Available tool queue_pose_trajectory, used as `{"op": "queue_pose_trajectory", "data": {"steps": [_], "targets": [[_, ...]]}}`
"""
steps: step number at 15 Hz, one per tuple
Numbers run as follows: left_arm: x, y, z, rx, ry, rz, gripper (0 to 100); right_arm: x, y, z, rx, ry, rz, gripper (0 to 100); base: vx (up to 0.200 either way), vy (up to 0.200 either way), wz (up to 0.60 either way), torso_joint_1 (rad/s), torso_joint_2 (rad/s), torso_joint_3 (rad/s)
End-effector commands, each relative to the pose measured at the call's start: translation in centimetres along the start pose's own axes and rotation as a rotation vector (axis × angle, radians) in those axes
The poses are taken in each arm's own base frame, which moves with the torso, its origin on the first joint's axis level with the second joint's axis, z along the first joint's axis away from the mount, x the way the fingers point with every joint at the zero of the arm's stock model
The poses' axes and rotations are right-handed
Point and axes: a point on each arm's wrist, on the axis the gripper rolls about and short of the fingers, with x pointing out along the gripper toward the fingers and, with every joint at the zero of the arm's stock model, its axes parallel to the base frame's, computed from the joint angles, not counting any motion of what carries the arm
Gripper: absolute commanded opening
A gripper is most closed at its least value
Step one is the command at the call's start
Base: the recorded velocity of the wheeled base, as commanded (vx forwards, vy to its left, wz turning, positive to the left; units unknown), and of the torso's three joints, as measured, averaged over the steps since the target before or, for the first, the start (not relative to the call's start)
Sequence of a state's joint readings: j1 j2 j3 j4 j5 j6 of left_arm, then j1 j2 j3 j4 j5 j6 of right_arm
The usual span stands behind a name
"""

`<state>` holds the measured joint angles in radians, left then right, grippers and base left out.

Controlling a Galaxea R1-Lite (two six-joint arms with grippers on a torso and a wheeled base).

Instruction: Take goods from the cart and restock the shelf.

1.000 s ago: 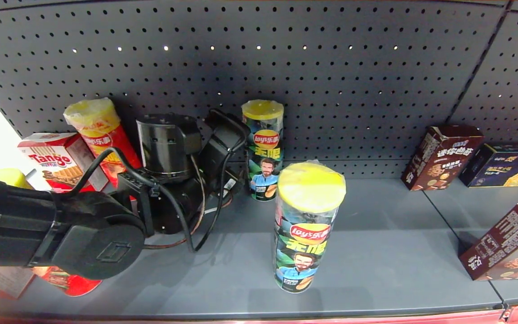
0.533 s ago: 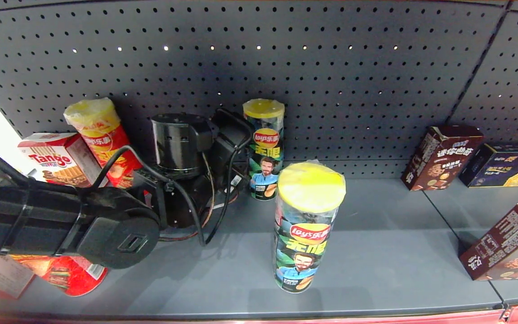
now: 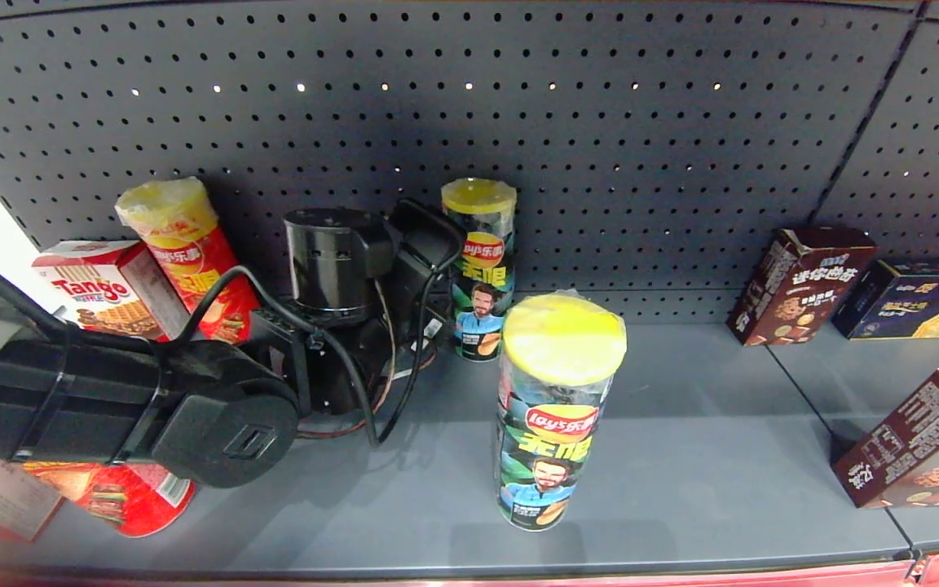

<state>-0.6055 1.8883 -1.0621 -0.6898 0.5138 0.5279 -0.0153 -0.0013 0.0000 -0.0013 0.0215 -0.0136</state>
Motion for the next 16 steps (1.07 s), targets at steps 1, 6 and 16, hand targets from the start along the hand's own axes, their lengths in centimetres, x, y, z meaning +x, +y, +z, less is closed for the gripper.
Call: {"op": "queue_pose_trajectory", "data": {"steps": [1,6,16], "targets": [[0.0,0.3,0.0,-0.006,0.005,0.031,100,0.0,0.0,0.0,0.000,0.001,0.000,100,0.000,0.000,0.00,0.000,0.00,0.000],[0.7,0.6,-0.5,-0.019,0.021,0.051,100,0.0,0.0,0.0,0.000,0.001,0.000,100,0.000,0.000,0.00,0.000,0.00,0.000],[2.3,-0.3,-0.3,-0.057,0.019,0.052,100,0.0,0.0,0.0,0.000,0.001,0.000,100,0.000,0.000,0.00,0.000,0.00,0.000]]}}
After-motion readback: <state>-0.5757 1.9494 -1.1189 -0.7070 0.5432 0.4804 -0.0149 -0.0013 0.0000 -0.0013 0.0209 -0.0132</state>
